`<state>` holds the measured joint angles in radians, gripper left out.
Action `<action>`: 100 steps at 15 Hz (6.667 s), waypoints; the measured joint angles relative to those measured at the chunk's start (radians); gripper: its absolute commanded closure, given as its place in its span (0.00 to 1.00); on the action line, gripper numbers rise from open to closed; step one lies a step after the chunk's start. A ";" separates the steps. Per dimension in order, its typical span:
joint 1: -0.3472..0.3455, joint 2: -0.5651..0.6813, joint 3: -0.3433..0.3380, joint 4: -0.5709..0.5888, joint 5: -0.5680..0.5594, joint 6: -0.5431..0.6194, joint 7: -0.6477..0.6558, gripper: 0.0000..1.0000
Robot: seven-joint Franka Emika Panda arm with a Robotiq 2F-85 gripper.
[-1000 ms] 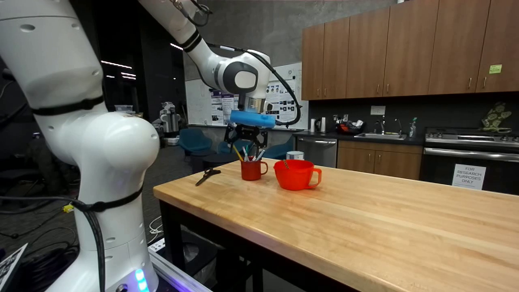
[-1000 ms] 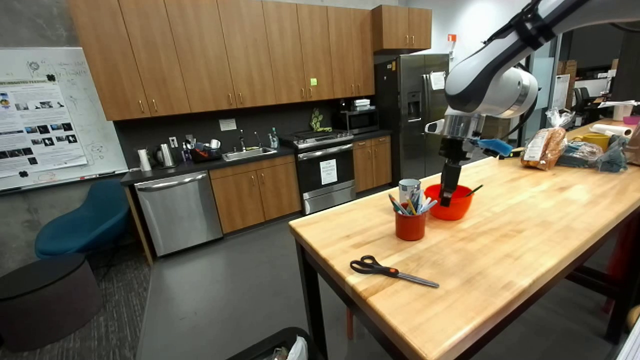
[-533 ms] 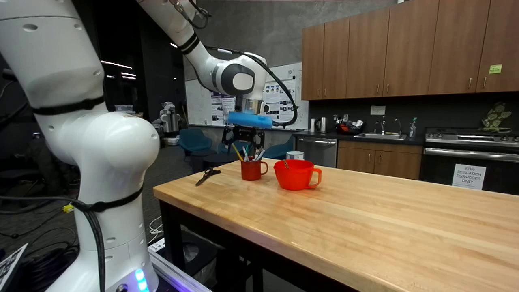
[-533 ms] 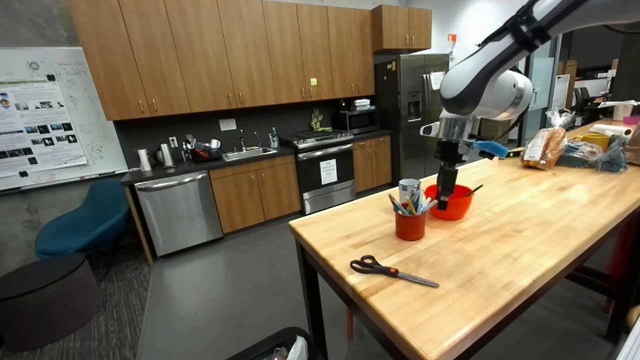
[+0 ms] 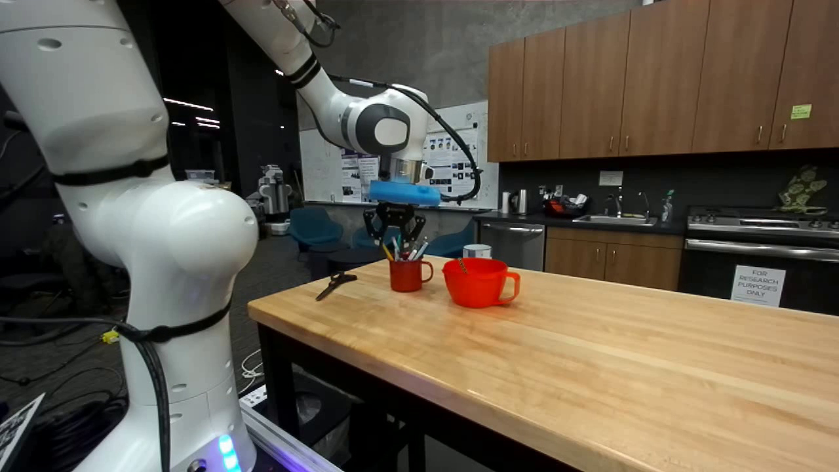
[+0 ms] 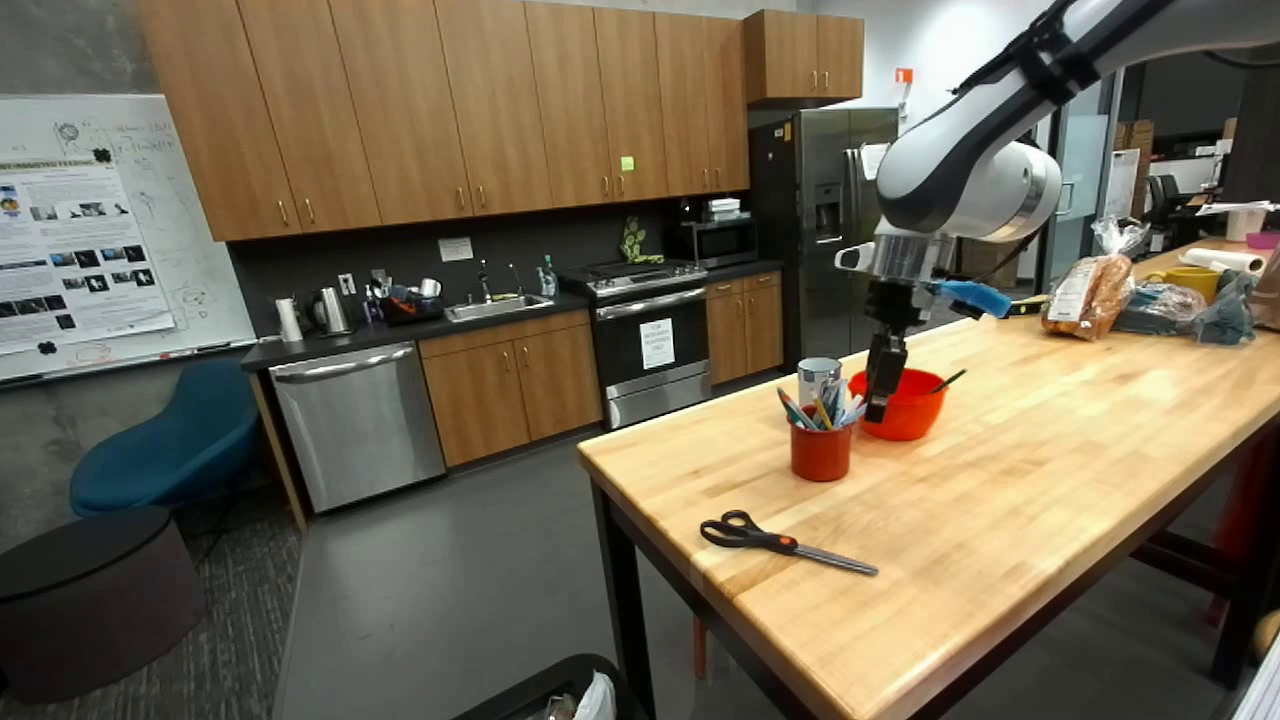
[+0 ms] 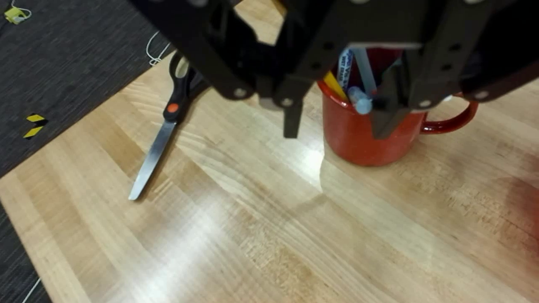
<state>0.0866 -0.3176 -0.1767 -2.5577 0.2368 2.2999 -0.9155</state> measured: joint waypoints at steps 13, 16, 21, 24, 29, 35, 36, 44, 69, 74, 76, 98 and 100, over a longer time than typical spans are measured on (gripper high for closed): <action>-0.023 -0.022 0.017 0.040 -0.064 -0.006 0.043 0.97; -0.042 -0.057 0.030 0.062 -0.137 -0.050 0.096 0.97; -0.061 -0.126 0.044 0.100 -0.238 -0.161 0.168 0.97; -0.072 -0.165 0.043 0.120 -0.272 -0.210 0.188 0.97; -0.113 -0.220 0.031 0.161 -0.335 -0.233 0.219 0.97; -0.176 -0.222 0.004 0.189 -0.450 -0.229 0.306 0.97; -0.184 -0.216 0.000 0.190 -0.470 -0.227 0.324 0.97; -0.194 -0.095 -0.013 0.191 -0.514 -0.202 0.432 0.97; -0.154 -0.003 0.036 0.200 -0.484 -0.146 0.522 0.00; -0.094 -0.019 0.074 0.195 -0.460 -0.141 0.515 0.00; -0.071 -0.018 0.084 0.185 -0.444 -0.126 0.503 0.00; 0.034 0.077 0.117 0.125 -0.324 0.093 0.333 0.27; 0.034 0.085 0.123 0.126 -0.324 0.094 0.331 0.39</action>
<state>0.1206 -0.2330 -0.0532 -2.4313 -0.0872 2.3942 -0.5844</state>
